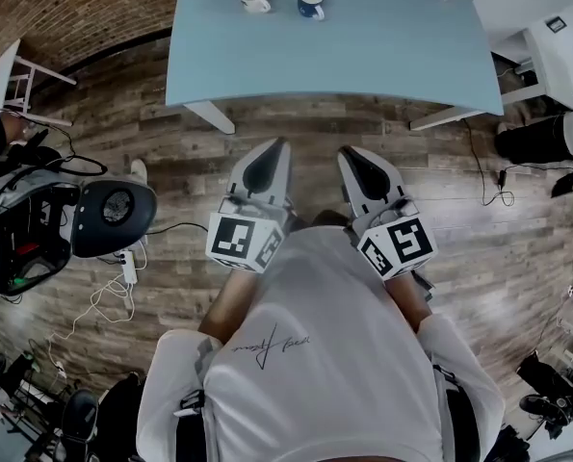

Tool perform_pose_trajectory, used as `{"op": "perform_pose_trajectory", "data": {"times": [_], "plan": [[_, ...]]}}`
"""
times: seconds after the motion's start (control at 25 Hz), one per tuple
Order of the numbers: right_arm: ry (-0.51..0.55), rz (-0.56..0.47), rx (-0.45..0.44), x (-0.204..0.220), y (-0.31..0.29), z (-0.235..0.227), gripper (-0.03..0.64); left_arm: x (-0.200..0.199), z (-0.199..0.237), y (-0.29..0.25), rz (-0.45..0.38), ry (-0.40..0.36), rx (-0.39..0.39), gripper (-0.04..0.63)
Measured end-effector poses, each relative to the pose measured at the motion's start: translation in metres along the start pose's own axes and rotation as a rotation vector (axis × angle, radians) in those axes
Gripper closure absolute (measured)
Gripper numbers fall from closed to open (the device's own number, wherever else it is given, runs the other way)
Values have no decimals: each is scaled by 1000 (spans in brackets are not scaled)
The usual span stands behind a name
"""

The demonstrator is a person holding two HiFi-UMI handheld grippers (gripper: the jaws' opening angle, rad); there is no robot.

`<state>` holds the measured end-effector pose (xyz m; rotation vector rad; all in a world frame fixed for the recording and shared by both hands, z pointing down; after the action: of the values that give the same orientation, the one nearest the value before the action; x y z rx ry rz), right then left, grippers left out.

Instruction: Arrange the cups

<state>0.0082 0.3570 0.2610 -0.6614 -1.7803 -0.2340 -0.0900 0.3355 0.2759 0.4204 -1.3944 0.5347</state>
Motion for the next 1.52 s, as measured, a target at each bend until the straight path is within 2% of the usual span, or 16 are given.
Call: {"op": "perform_pose_trajectory", "data": {"times": [0.36, 0.64, 1.24, 1.52], "plan": [[-14, 10, -5, -1, -20, -3, 595, 3, 16, -11, 17, 24, 12, 589], [-25, 19, -26, -5, -51, -21, 595, 6, 36, -38, 26, 26, -14, 589], [-53, 72, -43, -29, -124, -91, 595, 16, 74, -133, 84, 71, -35, 589], [-64, 91, -64, -44, -160, -125, 595, 14, 93, -180, 102, 67, -62, 589]]}}
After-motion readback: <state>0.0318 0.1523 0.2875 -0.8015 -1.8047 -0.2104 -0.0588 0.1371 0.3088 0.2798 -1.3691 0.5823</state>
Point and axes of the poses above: the fingertips, and each gripper's own axes: y backward along the fingers, z to its left, x out of its underside, the point moved 1 cm from there along y, backward along the fingers, and after that the axes turned 11 degrees about -y, right-handed, at the moved point
